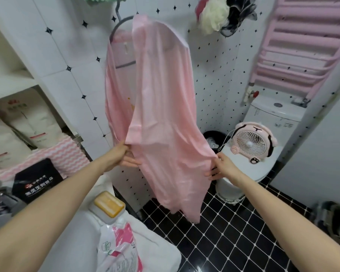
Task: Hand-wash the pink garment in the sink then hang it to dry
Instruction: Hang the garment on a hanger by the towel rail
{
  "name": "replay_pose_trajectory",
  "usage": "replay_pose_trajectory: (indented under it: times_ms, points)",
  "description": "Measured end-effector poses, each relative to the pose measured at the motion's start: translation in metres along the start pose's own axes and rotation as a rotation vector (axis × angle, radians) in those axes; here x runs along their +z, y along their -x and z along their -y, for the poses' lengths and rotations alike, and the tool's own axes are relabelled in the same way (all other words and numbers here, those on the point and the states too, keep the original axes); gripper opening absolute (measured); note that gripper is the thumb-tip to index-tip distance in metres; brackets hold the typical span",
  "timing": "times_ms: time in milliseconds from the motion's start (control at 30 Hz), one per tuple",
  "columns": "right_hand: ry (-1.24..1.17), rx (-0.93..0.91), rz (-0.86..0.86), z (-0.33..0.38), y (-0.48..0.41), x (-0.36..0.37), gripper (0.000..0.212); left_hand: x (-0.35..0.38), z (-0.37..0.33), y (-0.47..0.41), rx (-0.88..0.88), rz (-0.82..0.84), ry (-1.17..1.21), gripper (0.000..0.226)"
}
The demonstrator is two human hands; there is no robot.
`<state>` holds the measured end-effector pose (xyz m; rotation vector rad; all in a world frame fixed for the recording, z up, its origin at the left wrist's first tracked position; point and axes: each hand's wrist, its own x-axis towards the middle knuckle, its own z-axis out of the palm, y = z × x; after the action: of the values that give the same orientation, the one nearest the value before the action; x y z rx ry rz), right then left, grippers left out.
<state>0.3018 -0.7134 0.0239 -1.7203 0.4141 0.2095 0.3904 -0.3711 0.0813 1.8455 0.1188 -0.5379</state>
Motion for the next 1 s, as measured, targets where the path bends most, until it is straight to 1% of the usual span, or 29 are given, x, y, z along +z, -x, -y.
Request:
replay_pose_trajectory:
  times_ms: [33,67,100,133,167,200,233,267,300,333,367,400,467,500,567,633,667,700,767,800,833,900,933,967,1000]
  points:
    - [-0.023,0.012,0.043,-0.004,0.002,-0.001,0.014,0.001,0.01,-0.003,-0.021,0.018,0.03,0.034]
    - [-0.027,0.018,0.081,-0.01,0.002,-0.003,0.027,0.001,0.021,-0.004,-0.038,0.028,0.013,0.033]
    - [0.026,0.01,0.116,-0.016,0.002,-0.006,0.042,0.002,0.031,-0.004,-0.039,0.038,-0.046,0.033]
    - [0.145,-0.007,0.14,-0.023,0.002,-0.007,0.052,0.005,0.04,-0.003,-0.027,0.063,-0.131,0.038]
    - [0.311,-0.025,0.155,-0.029,0.003,-0.006,0.052,0.01,0.048,0.0,-0.009,0.099,-0.229,0.046]
    - [0.467,-0.031,0.153,-0.033,0.006,-0.004,0.042,0.016,0.055,0.003,0.004,0.117,-0.328,0.05]
    - [0.597,-0.025,0.132,-0.037,0.008,0.0,0.03,0.023,0.062,0.005,0.005,0.109,-0.41,0.048]
    - [0.679,-0.011,0.109,-0.04,0.009,0.005,0.022,0.028,0.07,0.005,-0.01,0.092,-0.48,0.043]
    - [0.711,0.007,0.094,-0.043,0.01,0.009,0.019,0.031,0.079,0.004,-0.025,0.074,-0.529,0.038]
    - [0.7,0.013,0.094,-0.046,0.011,0.011,0.018,0.034,0.087,0.004,-0.047,0.069,-0.537,0.037]
    - [0.629,0.024,0.112,-0.05,0.012,0.013,0.019,0.036,0.095,0.003,-0.066,0.075,-0.505,0.038]
    - [0.513,0.048,0.13,-0.055,0.014,0.014,0.021,0.038,0.1,0.004,-0.078,0.088,-0.462,0.039]
    - [0.291,0.082,0.119,-0.065,0.024,0.016,0.026,0.048,0.106,0.012,-0.087,0.106,-0.407,0.032]
    - [0.26,0.079,0.117,-0.07,0.029,0.017,0.027,0.052,0.11,0.016,-0.091,0.106,-0.397,0.028]
    - [0.31,0.073,0.123,-0.084,0.035,0.022,0.025,0.063,0.121,0.024,-0.104,0.129,-0.375,0.029]
    - [0.433,0.095,0.087,-0.097,0.037,0.028,0.011,0.072,0.134,0.03,-0.145,0.156,-0.369,0.032]
    - [0.467,0.115,0.078,-0.1,0.038,0.03,0.007,0.076,0.14,0.032,-0.173,0.149,-0.371,0.03]
    - [0.447,0.159,0.094,-0.1,0.039,0.031,0.009,0.08,0.144,0.032,-0.198,0.129,-0.372,0.026]
    - [0.221,0.267,0.172,-0.094,0.039,0.029,0.014,0.082,0.143,0.03,-0.242,0.088,-0.417,0.02]
    - [0.118,0.291,0.154,-0.089,0.037,0.025,0.014,0.079,0.14,0.026,-0.247,0.057,-0.435,0.021]
    - [0.033,0.29,0.081,-0.082,0.035,0.02,0.016,0.074,0.135,0.019,-0.227,0.021,-0.438,0.021]
    - [-0.099,0.222,-0.125,-0.071,0.025,0.005,0.02,0.06,0.118,0.007,-0.112,-0.128,-0.486,0.016]
    - [-0.083,0.156,-0.163,-0.065,0.023,-0.002,0.02,0.054,0.106,0.006,-0.019,-0.213,-0.513,0.011]
    - [0.013,0.087,-0.152,-0.059,0.024,-0.007,0.02,0.049,0.097,0.006,0.067,-0.268,-0.5,0.012]
    - [0.189,0.038,-0.1,-0.058,0.022,-0.01,0.024,0.046,0.092,0.008,0.127,-0.279,-0.498,0.014]
